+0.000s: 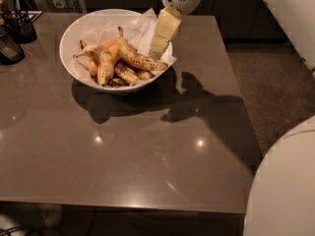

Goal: Pick banana from white bowl

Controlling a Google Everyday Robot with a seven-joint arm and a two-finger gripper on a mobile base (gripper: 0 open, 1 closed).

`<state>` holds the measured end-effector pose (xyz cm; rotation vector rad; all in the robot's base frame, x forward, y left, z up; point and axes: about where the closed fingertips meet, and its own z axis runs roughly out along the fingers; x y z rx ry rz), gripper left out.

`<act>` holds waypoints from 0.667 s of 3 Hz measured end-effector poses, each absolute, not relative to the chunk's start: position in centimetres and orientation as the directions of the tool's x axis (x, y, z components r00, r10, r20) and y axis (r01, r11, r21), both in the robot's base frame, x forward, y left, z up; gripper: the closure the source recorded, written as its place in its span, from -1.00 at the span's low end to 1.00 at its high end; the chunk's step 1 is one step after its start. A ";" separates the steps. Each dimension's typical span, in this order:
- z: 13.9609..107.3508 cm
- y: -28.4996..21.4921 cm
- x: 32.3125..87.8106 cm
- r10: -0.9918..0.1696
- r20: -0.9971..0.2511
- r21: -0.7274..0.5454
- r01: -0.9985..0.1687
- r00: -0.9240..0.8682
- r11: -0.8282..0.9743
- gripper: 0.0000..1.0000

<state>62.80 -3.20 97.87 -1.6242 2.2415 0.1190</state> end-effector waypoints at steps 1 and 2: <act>97.0 -1.9 63.2 -0.907 -0.344 -0.146 -0.940 -0.244 0.308 -1.00; 96.1 -1.1 63.2 -0.912 -0.338 -0.138 -0.946 -0.234 0.294 -1.00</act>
Offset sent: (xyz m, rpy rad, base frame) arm -0.0030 0.0263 -0.0280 -0.0200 0.0405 0.0610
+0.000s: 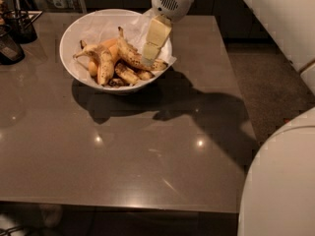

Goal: Pick banana from white bowl

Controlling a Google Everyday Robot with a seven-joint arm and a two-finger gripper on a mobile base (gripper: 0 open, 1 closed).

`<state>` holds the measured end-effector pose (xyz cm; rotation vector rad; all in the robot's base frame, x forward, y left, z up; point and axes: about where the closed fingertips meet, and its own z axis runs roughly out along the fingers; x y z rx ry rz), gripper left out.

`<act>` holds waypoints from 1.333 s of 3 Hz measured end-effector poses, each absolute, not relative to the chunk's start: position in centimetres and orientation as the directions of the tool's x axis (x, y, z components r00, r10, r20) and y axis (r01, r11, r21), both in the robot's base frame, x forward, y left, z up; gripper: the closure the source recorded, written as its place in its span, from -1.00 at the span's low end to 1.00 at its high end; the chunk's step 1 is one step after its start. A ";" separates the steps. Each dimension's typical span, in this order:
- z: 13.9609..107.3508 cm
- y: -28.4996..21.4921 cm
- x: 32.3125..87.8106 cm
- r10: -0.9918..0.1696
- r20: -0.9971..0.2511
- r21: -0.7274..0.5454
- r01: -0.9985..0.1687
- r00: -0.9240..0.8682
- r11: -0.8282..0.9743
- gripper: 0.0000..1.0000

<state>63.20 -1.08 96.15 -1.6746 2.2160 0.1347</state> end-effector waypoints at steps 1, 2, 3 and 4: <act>95.3 -0.4 63.1 -0.915 -0.332 -0.129 -0.950 -0.229 0.284 -0.84; 94.5 0.1 63.1 -0.925 -0.305 -0.138 -0.951 -0.226 0.278 -0.88; 94.0 0.5 63.1 -0.932 -0.286 -0.143 -0.952 -0.221 0.269 -0.70; 93.9 1.1 63.1 -0.944 -0.260 -0.159 -0.955 -0.205 0.251 -0.60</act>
Offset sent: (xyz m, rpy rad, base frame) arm -0.0067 0.0122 -0.0230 -0.0810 0.0192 0.0126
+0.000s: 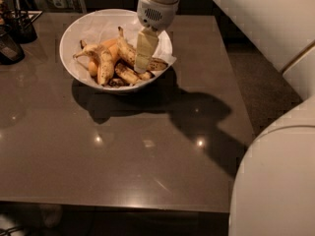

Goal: Pick banana from white bowl

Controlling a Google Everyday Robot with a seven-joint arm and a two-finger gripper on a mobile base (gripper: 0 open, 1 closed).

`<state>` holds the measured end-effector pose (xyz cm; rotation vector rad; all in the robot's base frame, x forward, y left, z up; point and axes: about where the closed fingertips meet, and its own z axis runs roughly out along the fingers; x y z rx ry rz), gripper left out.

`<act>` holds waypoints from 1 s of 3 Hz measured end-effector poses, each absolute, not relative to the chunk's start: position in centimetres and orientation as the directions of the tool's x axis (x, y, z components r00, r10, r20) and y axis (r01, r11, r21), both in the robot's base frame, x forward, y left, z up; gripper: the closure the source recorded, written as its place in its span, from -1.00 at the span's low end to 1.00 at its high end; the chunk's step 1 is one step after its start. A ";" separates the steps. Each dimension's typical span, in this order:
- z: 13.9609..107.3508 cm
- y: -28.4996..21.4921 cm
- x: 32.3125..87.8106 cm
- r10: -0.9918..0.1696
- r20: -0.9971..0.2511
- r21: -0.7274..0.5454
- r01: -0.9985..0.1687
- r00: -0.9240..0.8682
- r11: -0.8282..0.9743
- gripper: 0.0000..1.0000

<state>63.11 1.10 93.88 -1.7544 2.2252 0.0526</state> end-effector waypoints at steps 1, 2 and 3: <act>93.6 1.6 63.2 -0.949 -0.245 -0.156 -0.958 -0.199 0.241 -0.52; 93.2 2.0 63.4 -0.949 -0.242 -0.140 -0.960 -0.203 0.242 -0.36; 92.7 2.3 63.7 -0.948 -0.239 -0.116 -0.963 -0.211 0.244 -0.30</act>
Offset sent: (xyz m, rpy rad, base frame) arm -0.0003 0.0095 -0.0085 -0.0258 0.0621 0.0053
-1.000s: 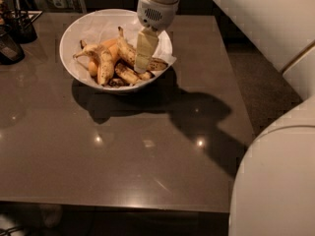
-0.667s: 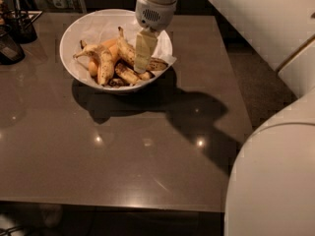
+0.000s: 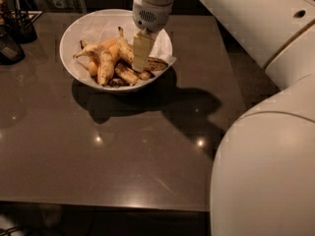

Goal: Pick banana from white bowl

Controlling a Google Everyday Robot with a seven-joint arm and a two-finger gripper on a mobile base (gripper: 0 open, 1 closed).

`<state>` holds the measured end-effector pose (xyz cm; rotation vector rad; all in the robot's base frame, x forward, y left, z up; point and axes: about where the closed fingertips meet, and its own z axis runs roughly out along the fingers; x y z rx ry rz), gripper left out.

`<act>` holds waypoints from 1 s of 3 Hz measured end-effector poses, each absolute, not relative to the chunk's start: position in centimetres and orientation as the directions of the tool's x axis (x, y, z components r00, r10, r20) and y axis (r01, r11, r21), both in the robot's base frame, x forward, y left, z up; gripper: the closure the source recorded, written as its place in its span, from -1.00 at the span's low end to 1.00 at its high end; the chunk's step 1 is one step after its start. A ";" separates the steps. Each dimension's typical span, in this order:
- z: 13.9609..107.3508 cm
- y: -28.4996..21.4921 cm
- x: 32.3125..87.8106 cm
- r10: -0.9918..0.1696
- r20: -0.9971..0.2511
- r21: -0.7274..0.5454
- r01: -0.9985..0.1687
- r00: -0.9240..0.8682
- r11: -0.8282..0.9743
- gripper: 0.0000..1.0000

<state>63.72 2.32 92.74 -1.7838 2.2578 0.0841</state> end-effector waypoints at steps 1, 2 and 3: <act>92.3 2.6 64.0 -0.948 -0.236 -0.099 -0.966 -0.212 0.241 -0.30; 91.8 3.0 64.4 -0.949 -0.230 -0.084 -0.967 -0.216 0.240 -0.30; 91.2 3.2 64.8 -0.949 -0.222 -0.071 -0.967 -0.223 0.244 -0.24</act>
Offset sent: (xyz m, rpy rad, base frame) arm 0.0017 0.0016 -0.0114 -0.0299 0.0827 0.0049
